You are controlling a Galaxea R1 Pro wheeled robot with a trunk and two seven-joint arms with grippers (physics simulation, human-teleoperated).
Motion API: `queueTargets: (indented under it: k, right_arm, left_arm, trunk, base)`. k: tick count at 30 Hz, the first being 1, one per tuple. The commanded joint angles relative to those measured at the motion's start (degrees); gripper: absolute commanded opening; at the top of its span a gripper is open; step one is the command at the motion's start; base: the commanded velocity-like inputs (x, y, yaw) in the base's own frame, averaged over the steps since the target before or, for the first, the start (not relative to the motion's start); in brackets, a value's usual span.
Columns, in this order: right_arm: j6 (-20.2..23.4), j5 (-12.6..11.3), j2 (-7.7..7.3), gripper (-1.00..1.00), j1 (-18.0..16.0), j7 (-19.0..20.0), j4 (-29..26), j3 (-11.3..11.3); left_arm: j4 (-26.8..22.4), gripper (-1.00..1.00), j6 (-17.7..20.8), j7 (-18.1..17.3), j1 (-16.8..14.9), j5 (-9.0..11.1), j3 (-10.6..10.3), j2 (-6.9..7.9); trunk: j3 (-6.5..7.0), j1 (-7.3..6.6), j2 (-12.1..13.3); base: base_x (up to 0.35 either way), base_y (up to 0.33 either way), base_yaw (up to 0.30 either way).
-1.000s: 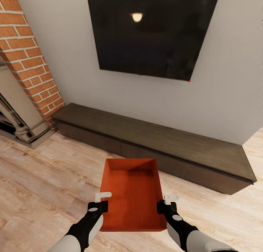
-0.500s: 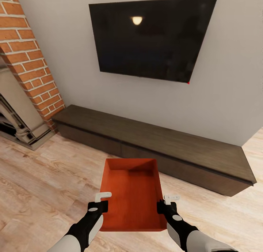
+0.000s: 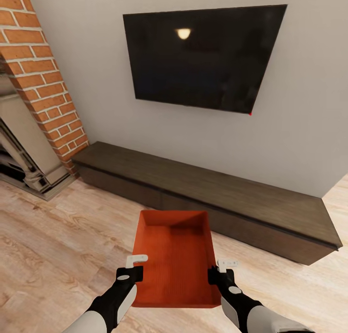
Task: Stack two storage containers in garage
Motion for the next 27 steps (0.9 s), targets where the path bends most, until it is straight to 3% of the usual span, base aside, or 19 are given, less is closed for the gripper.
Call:
queueTargets:
  k: [1,27]
  right_arm:
    - [-0.51,-0.63,-0.01,-1.00,0.02,-0.50,0.23,2.03]
    - [-0.94,-0.64,-0.01,-1.00,0.02,-0.54,0.40,2.00]
  left_arm:
    - [-0.33,-1.00,0.39,0.60,-0.08,-0.05,0.39,0.06]
    - [-0.42,-1.00,0.34,0.60,-0.08,0.04,0.57,0.06]
  trunk:
    - [0.05,0.00,-0.03]
    - [2.41,0.00,-0.03]
  base:
    - [0.000,0.000,0.080]
    - [0.000,0.000,0.081]
